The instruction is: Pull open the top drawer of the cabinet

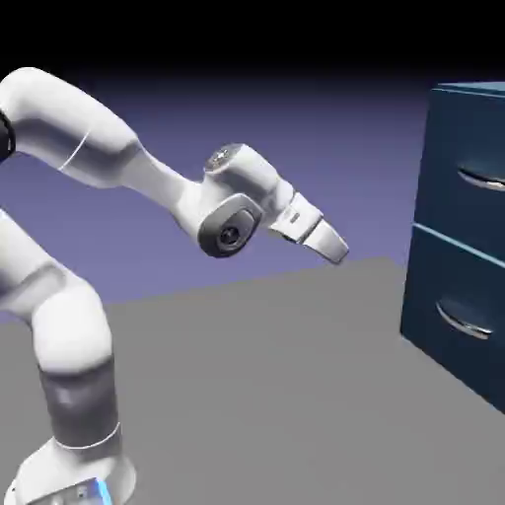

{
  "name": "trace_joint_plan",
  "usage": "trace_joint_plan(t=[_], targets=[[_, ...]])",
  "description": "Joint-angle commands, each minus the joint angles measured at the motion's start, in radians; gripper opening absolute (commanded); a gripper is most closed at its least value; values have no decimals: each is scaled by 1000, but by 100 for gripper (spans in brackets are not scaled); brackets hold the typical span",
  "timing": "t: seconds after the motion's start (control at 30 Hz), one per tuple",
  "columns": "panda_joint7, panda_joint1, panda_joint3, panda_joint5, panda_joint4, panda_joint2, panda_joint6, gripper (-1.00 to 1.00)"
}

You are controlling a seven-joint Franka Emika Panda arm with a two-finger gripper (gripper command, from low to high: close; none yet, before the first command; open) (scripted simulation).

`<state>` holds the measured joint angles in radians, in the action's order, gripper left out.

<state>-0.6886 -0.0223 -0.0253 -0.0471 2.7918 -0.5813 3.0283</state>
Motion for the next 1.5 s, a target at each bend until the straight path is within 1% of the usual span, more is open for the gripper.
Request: trace_joint_plan(t=[0.0,1.47], targets=[[44,-28,-21,-39,-15,-9,-7,0],[1957,-1278,-945,-1760,-681,-420,-325,0]])
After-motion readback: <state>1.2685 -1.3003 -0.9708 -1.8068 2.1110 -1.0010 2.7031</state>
